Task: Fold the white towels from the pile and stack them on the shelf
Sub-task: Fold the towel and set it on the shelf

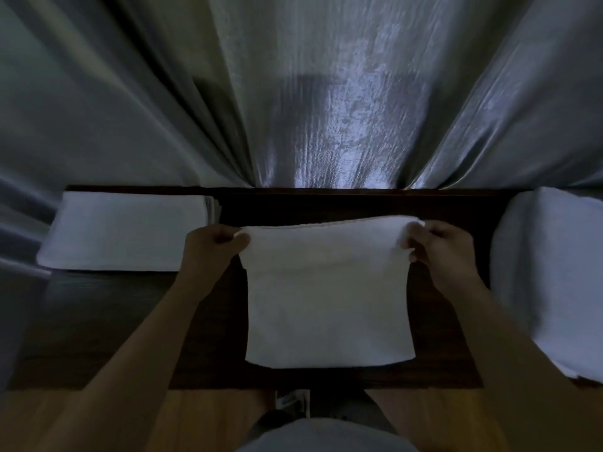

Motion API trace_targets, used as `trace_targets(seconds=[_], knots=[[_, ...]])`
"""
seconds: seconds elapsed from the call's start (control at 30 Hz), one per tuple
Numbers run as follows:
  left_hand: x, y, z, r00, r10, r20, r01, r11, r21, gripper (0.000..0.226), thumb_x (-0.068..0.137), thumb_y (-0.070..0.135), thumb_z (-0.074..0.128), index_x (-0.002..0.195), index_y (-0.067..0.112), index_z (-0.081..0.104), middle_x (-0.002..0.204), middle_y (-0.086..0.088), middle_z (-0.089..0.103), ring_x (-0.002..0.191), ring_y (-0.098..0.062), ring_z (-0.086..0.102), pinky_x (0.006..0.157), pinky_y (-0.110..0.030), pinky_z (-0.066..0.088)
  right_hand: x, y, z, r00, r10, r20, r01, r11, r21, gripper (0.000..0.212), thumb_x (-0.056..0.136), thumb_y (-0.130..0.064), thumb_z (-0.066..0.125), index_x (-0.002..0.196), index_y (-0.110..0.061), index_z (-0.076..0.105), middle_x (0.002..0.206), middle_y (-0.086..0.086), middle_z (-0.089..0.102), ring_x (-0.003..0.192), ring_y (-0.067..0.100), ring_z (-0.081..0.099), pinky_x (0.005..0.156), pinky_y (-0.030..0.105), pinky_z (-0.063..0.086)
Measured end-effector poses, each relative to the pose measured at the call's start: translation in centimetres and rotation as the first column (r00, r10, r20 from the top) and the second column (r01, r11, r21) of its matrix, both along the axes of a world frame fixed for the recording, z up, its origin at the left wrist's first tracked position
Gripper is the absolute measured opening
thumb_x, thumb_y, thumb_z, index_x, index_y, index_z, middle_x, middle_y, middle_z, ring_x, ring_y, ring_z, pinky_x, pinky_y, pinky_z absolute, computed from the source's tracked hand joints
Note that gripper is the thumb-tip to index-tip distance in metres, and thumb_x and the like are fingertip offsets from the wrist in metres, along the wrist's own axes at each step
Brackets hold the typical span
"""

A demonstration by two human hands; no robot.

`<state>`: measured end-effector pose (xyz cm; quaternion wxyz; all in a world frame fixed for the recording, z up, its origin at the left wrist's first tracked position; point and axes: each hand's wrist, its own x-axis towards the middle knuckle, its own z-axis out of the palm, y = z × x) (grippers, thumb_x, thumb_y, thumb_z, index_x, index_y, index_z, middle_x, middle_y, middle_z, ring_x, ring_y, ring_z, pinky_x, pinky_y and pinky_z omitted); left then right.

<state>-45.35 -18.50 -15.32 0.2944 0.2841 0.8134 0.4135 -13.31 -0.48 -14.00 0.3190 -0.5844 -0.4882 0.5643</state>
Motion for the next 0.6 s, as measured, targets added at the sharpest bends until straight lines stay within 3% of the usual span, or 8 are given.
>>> trace_targets(seconds=[0.13,0.2,0.33,0.47,0.6], knots=[[0.3,-1.8,1.5,0.993,-0.093,-0.072,0.095,0.995,0.028,0.009,0.087,0.021,0.077,0.096,0.023,0.077,0.089,0.008,0.074,0.078,0.002,0.068,0.073,-0.02,0.053,1.4,-1.3,1.2,0.995,-0.012,-0.094,0.011,1.0,-0.008,0.009,0.091,-0.005,0.072,0.098,0.0,0.072,0.093,0.022,0.073,0.075,0.022,0.075,0.056,0.026,0.056],[0.5,-2.5,2.5,0.991,-0.109,-0.071,0.112,0.993,0.042,0.01,0.087,0.021,0.077,0.097,0.022,0.078,0.087,0.006,0.075,0.074,-0.001,0.068,0.073,-0.025,0.055,2.0,-1.8,1.8,0.994,-0.009,-0.113,0.009,1.0,-0.003,0.014,0.091,-0.003,0.07,0.103,0.004,0.07,0.094,0.023,0.073,0.074,0.022,0.075,0.056,0.025,0.057],[0.7,-3.3,4.6,0.988,-0.118,-0.096,0.126,0.989,0.083,0.012,0.087,0.02,0.077,0.099,0.021,0.078,0.091,0.005,0.075,0.076,-0.002,0.068,0.076,-0.027,0.056,2.9,-2.7,3.5,0.992,0.009,-0.126,-0.005,0.999,0.033,0.004,0.091,-0.003,0.07,0.094,-0.004,0.072,0.091,0.024,0.074,0.076,0.023,0.075,0.052,0.026,0.054],[0.7,-4.0,6.8,0.985,-0.123,-0.121,0.138,0.982,0.128,0.01,0.086,0.021,0.078,0.095,0.025,0.078,0.083,0.0,0.075,0.068,-0.017,0.068,0.061,-0.022,0.056,3.5,-3.0,5.4,0.991,0.04,-0.13,-0.027,0.994,0.105,0.003,0.09,-0.004,0.071,0.089,-0.006,0.072,0.081,0.024,0.074,0.067,0.024,0.072,0.044,0.026,0.047],[0.5,-4.7,9.0,0.975,-0.142,-0.17,0.168,0.974,0.154,0.012,0.085,0.019,0.079,0.093,0.026,0.077,0.084,0.004,0.074,0.071,0.002,0.065,0.067,-0.011,0.049,3.7,-3.4,7.8,0.99,0.069,-0.122,-0.047,0.984,0.174,0.004,0.089,-0.002,0.072,0.088,-0.005,0.071,0.076,0.023,0.072,0.055,0.021,0.066,0.042,0.025,0.046]])
